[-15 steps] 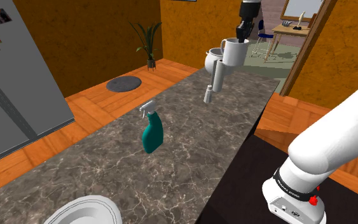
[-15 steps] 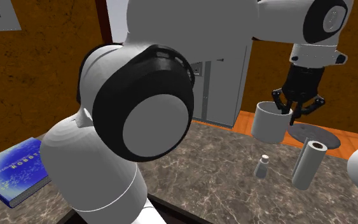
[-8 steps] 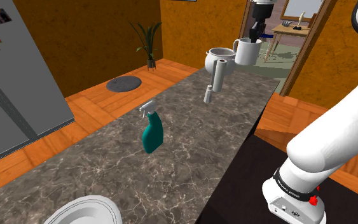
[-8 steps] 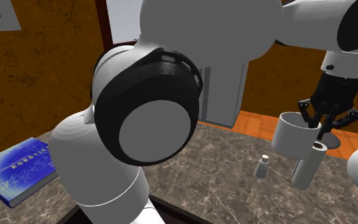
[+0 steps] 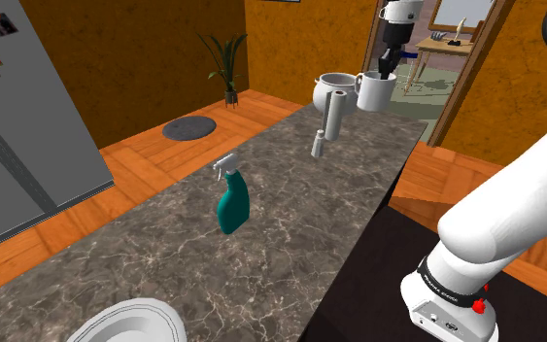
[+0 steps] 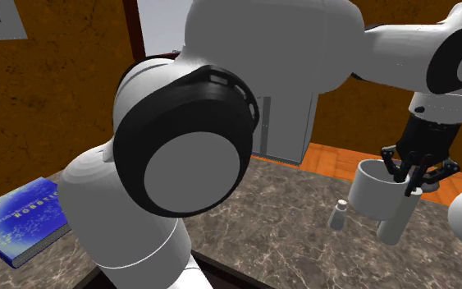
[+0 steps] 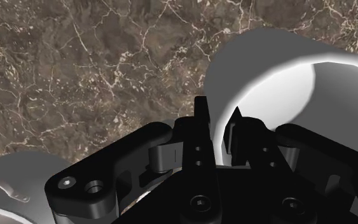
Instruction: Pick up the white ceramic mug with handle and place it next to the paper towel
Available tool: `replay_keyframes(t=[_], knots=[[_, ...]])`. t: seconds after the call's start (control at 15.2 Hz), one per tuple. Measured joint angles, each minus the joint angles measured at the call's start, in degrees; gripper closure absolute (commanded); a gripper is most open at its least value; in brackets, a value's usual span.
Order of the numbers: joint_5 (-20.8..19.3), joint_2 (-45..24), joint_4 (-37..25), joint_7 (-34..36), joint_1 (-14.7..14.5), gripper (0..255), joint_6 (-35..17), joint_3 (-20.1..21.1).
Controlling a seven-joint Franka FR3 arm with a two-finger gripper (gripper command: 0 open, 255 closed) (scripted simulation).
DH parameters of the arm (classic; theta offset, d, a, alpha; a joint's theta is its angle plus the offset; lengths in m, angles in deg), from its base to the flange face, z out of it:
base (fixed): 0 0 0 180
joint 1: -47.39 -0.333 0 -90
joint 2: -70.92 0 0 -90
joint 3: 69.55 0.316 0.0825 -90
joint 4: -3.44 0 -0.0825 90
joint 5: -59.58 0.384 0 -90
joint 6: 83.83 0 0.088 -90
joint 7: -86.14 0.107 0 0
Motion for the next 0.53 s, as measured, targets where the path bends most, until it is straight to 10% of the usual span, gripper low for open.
replay_keyframes(t=[0.53], knots=[[-0.13, 0.23, 6.42, 0.07, 0.12, 255, -6.19, -0.16]])
